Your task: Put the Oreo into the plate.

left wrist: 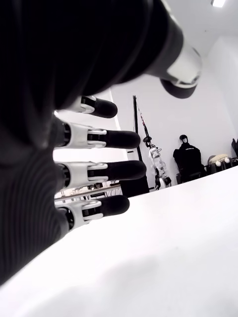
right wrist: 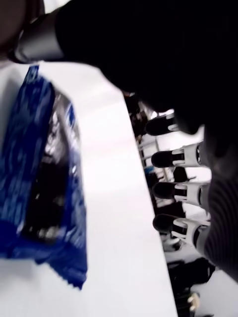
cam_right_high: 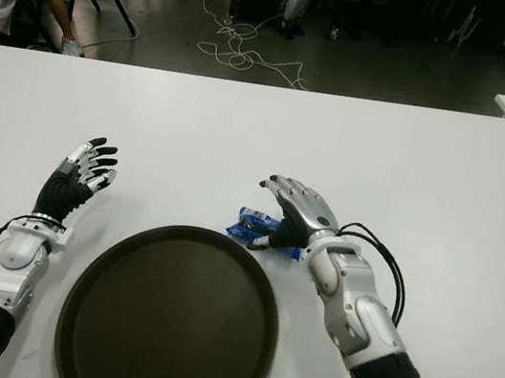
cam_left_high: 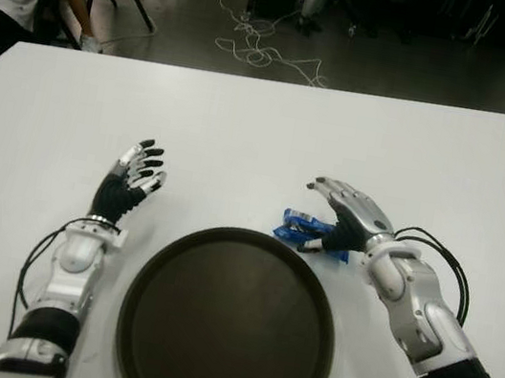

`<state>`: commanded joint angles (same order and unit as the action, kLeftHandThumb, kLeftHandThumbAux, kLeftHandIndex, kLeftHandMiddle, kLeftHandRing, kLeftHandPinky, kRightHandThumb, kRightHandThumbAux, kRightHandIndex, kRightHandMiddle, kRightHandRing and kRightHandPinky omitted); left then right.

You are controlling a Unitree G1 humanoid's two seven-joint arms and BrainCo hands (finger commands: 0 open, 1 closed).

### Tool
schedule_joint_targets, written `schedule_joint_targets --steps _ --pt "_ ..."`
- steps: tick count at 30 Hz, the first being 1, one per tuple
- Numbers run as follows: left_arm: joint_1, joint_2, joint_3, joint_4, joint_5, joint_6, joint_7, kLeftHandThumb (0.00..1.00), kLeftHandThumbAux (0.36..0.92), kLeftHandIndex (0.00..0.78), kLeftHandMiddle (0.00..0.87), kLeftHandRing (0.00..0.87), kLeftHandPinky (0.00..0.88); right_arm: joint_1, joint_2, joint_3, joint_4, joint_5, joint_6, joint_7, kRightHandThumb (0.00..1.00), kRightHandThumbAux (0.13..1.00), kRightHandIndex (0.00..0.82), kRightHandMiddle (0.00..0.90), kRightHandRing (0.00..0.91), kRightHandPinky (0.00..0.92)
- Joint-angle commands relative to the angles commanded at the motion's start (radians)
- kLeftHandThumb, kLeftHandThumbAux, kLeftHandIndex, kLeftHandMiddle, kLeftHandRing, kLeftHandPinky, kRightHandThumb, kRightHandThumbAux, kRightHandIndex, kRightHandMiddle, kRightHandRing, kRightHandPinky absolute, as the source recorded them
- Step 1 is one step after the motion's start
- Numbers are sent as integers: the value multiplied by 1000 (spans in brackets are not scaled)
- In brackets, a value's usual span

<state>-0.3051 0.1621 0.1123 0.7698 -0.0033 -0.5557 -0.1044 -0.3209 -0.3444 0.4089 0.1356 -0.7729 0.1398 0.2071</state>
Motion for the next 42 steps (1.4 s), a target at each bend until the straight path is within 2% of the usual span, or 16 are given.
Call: schedule_joint_targets --steps 8,22,30,36,42 --pt "2 0 -3 -5 3 8 4 83 620 85 189 182 128 -12 11 12 34 -4 1 -24 0 707 19 22 25 53" --pt "1 -4 -2 -10 -3 7 0 90 645 96 210 204 173 -25 22 16 80 7 -12 -48 0 697 11 16 17 36" --pt "5 -3 -7 -15 3 3 2 71 623 93 198 189 151 -28 26 17 96 4 -24 -72 0 695 21 27 28 46" --pt "3 -1 -10 -9 9 -8 10 86 638 105 213 210 191 -26 30 13 99 5 -25 -92 0 700 30 35 38 61" --pt "0 -3 -13 -4 4 -16 3 94 653 105 212 212 192 -30 40 5 133 18 -37 -125 0 689 30 39 44 63"
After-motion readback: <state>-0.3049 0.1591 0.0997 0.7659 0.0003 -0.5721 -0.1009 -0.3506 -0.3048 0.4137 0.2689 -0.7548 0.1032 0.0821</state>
